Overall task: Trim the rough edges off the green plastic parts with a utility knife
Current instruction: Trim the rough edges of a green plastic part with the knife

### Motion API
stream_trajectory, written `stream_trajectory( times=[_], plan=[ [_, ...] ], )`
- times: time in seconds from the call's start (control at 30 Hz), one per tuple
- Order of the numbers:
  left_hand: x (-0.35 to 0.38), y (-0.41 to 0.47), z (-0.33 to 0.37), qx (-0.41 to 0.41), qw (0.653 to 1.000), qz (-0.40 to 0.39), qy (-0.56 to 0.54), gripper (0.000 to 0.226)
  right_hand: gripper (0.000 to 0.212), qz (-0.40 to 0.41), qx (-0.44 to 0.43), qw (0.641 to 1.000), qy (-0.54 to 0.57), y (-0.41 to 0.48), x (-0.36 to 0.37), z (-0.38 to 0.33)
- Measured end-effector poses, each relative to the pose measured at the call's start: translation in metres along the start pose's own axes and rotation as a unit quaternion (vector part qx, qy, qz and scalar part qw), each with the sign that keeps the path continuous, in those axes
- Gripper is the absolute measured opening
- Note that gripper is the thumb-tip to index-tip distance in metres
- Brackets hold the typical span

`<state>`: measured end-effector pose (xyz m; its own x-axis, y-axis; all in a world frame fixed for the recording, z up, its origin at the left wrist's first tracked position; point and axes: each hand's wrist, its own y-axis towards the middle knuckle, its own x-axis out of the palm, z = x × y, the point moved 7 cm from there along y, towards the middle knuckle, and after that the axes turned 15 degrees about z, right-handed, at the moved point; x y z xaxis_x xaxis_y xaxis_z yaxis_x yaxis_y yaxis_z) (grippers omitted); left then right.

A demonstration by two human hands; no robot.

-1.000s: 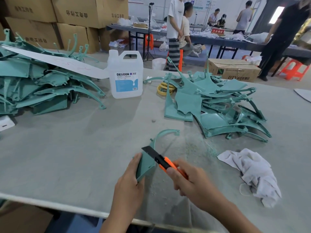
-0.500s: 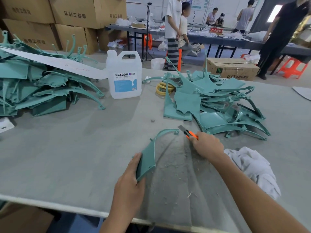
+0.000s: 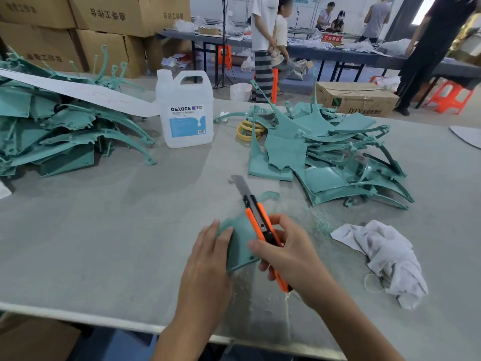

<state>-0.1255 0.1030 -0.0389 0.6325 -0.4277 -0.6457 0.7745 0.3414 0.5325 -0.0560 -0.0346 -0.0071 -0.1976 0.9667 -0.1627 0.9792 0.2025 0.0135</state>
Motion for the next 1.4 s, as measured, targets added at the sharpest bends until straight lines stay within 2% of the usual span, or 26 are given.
stream_trajectory(
  times=[0.1, 0.13, 0.23, 0.33, 0.4, 0.47, 0.53, 0.6, 0.7, 0.77, 0.87, 0.93, 1.07, 1.17, 1.23, 1.33, 1.4],
  plan=[
    [-0.001, 0.002, -0.01, -0.028, 0.996, -0.08, -0.039, 0.113, 0.025, 0.055, 0.019, 0.998, 0.013, 0.009, -0.015, -0.003],
    [-0.006, 0.002, -0.014, -0.053, 0.993, -0.078, -0.072, 0.121, 0.024, 0.062, 0.025, 0.997, 0.027, 0.012, -0.021, -0.003],
    [-0.027, -0.004, -0.027, -0.159, 0.963, -0.009, -0.22, 0.128, 0.021, 0.069, 0.055, 0.993, 0.079, 0.016, -0.032, 0.0],
    [-0.039, -0.005, -0.025, -0.162, 0.939, 0.042, -0.3, 0.128, 0.023, 0.06, 0.124, 0.972, 0.19, 0.014, -0.027, 0.014],
    [-0.048, 0.002, -0.017, -0.132, 0.948, 0.05, -0.284, 0.125, 0.026, 0.035, 0.191, 0.947, 0.254, 0.012, -0.019, 0.024],
    [-0.061, 0.014, -0.005, -0.05, 0.973, 0.065, -0.216, 0.111, 0.021, -0.007, 0.246, 0.937, 0.247, 0.008, -0.011, 0.03],
    [-0.076, 0.027, 0.017, 0.082, 0.981, 0.092, -0.148, 0.082, 0.025, -0.057, 0.283, 0.931, 0.225, 0.005, -0.006, 0.035],
    [-0.086, 0.039, 0.045, 0.185, 0.968, 0.111, -0.127, 0.047, 0.034, -0.093, 0.305, 0.921, 0.223, 0.001, 0.001, 0.038],
    [-0.092, 0.057, 0.072, 0.23, 0.957, 0.098, -0.147, 0.022, 0.024, -0.106, 0.274, 0.935, 0.2, 0.002, 0.01, 0.037],
    [-0.086, 0.07, 0.071, 0.223, 0.966, 0.066, -0.112, 0.015, 0.02, -0.061, 0.254, 0.949, 0.175, 0.009, 0.004, 0.039],
    [-0.069, 0.091, 0.049, 0.198, 0.979, 0.012, -0.053, 0.019, 0.036, 0.045, 0.231, 0.967, 0.101, 0.019, -0.027, 0.047],
    [-0.049, 0.105, 0.03, 0.152, 0.987, -0.025, -0.04, 0.028, 0.034, 0.066, 0.204, 0.975, 0.055, 0.017, -0.042, 0.048],
    [-0.006, 0.112, 0.005, 0.106, 0.991, -0.073, -0.031, 0.015, 0.027, 0.008, 0.175, 0.985, -0.006, 0.001, -0.046, 0.051],
    [0.013, 0.114, -0.008, 0.097, 0.992, -0.079, -0.019, 0.018, 0.022, -0.017, 0.163, 0.986, -0.04, -0.005, -0.045, 0.05],
    [0.016, 0.118, -0.012, 0.097, 0.992, -0.083, -0.017, 0.022, 0.017, -0.013, 0.126, 0.991, -0.034, -0.002, -0.045, 0.043],
    [0.02, 0.119, -0.015, 0.095, 0.99, -0.101, -0.006, 0.033, 0.033, -0.007, 0.096, 0.995, 0.015, 0.002, -0.044, 0.027],
    [0.021, 0.119, -0.018, 0.093, 0.99, -0.106, 0.001, 0.036, 0.032, -0.024, 0.085, 0.995, 0.041, 0.006, -0.04, 0.016]
  ],
)
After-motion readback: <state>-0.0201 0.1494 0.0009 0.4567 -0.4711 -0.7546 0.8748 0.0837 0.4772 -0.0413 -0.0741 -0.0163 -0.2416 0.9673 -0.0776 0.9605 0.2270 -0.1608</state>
